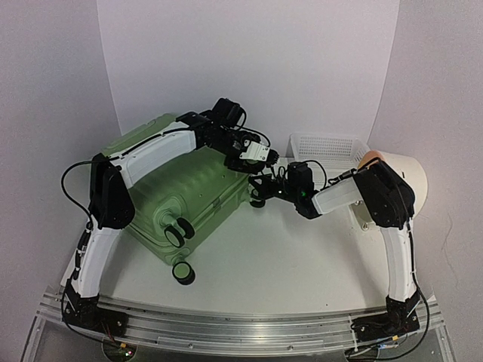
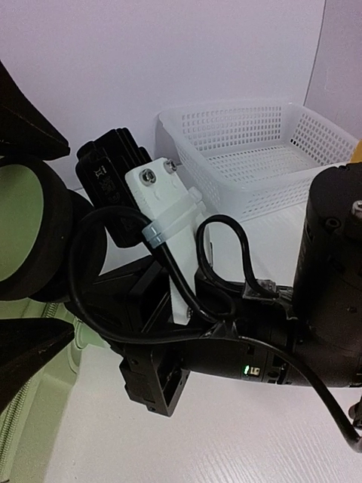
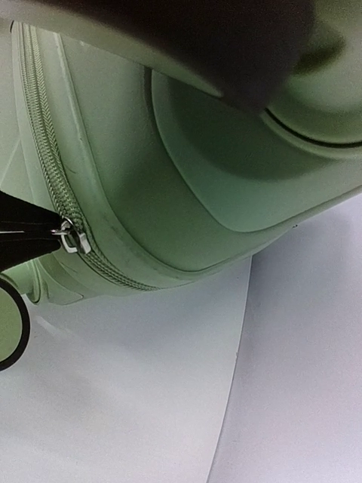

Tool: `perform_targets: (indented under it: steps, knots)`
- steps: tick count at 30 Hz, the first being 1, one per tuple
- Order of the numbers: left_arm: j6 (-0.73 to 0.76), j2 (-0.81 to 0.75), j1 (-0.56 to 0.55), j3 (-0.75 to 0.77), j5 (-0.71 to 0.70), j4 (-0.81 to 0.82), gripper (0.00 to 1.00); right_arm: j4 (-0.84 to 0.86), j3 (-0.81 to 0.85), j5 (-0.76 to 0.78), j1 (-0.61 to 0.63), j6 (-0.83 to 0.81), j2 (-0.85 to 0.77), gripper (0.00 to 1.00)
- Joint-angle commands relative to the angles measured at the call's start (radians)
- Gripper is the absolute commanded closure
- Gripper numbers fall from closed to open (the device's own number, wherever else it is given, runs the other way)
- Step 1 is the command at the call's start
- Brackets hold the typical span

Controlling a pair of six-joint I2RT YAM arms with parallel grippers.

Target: Open, take out, and arrange the luggage

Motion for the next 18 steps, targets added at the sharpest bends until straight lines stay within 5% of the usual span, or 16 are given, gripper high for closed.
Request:
perform_targets:
  steps: [1,13,18]
  knots:
    - [0.079,0.056,0.026,0.054,-0.104,-0.11,0.36,0.125,0.023,-0.086,0.064,-0.038,-0.104,1.0]
    - [0.146,-0.024,0.027,-0.079,-0.154,-0.187,0.99,0.126,-0.035,-0.073,0.064,-0.044,-0.147,1.0]
    - [0.112,-0.063,0.026,-0.086,-0.143,-0.207,1.0,0.128,-0.063,-0.071,0.064,-0.026,-0.17,1.0]
